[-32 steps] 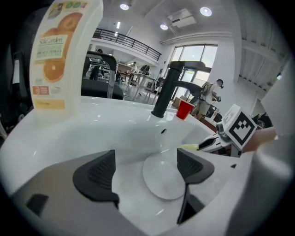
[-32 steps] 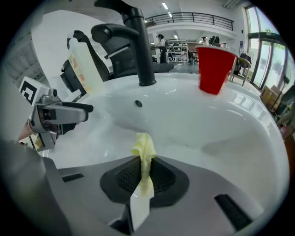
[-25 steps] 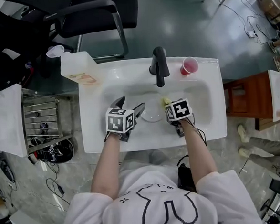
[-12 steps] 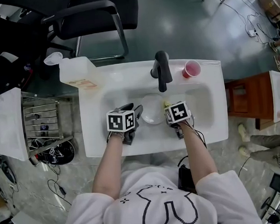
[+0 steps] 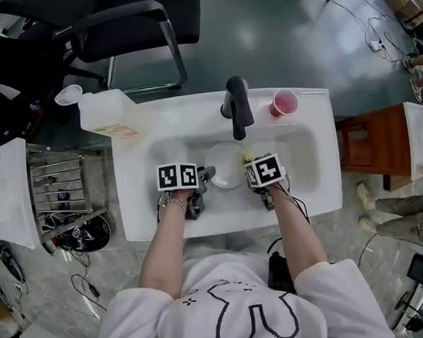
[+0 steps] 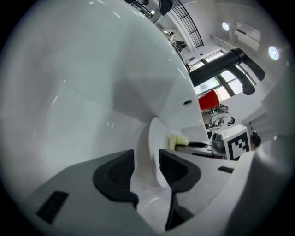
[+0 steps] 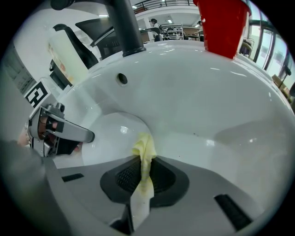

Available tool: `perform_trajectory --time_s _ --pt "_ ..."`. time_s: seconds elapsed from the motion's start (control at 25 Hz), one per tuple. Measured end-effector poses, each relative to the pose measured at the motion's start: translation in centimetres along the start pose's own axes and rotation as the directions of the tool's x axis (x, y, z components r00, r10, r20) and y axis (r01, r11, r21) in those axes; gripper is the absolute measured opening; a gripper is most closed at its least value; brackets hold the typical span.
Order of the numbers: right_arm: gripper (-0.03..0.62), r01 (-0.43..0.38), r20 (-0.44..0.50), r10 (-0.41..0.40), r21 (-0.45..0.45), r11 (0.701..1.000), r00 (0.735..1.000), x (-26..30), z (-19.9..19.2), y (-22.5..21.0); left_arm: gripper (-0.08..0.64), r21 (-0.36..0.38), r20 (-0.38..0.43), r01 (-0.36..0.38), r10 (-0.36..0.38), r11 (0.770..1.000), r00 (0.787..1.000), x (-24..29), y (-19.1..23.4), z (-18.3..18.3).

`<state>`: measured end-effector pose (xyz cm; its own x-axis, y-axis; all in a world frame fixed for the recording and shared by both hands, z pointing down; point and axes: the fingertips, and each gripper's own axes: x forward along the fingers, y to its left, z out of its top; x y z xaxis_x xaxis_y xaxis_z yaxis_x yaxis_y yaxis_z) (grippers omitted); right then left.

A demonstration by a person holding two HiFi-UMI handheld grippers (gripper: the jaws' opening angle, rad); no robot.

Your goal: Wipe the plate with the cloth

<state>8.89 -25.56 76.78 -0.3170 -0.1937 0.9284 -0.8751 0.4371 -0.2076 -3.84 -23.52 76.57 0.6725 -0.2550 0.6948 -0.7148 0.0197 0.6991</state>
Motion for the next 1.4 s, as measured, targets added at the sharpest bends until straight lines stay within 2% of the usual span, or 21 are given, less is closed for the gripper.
perform_trajectory --time_s 0.2,0.32,0.44,0.6,0.76,0.96,1.12,1.24,1.4 --pt "0.051 -0.007 0.018 0.006 0.021 1.000 1.000 0.0 0.0 -0.1 0.119 -0.050 0.023 0.034 -0.033 0.998 0.999 0.6 -0.1 0.2" --pt "0.051 -0.013 0.021 0.013 0.038 0.999 1.000 0.0 0.0 -0.2 0.032 -0.070 0.042 0.073 -0.070 0.995 0.997 0.9 -0.9 0.5" --pt "0.051 -0.023 0.027 0.021 0.078 0.997 0.999 -0.3 -0.2 -0.3 0.020 -0.096 0.055 0.106 -0.101 0.990 0.993 0.6 -1.6 0.5" --pt "0.051 -0.047 0.071 0.035 0.166 0.985 0.997 -1.6 -0.2 -0.4 0.018 -0.061 0.045 0.100 -0.098 0.993 0.994 -0.2 -2.1 0.2" --pt "0.051 -0.037 0.120 0.024 0.108 0.993 0.992 -3.7 0.3 -0.2 0.018 -0.005 0.046 0.087 -0.086 0.996 0.995 -1.4 -2.8 0.0" --pt "0.051 -0.035 0.222 0.020 0.064 0.997 0.975 -7.7 2.2 -0.1 0.018 0.031 0.092 0.095 -0.098 0.995 0.991 -3.5 -4.4 0.1" --pt "0.051 -0.050 0.306 0.035 0.041 0.998 0.952 -11.3 3.3 0.5 0.017 0.045 0.154 0.087 -0.093 0.995 0.984 -5.9 -5.4 0.3" --pt "0.051 -0.024 0.354 0.017 0.017 1.000 0.935 -14.1 4.0 0.5 0.018 0.052 0.219 0.084 -0.093 0.995 0.971 -7.9 -6.0 0.8" --pt "0.051 -0.006 0.424 0.005 -0.001 1.000 0.905 -17.4 5.4 1.1 0.018 0.103 0.293 0.048 -0.076 0.994 0.953 -10.7 -6.7 1.7"
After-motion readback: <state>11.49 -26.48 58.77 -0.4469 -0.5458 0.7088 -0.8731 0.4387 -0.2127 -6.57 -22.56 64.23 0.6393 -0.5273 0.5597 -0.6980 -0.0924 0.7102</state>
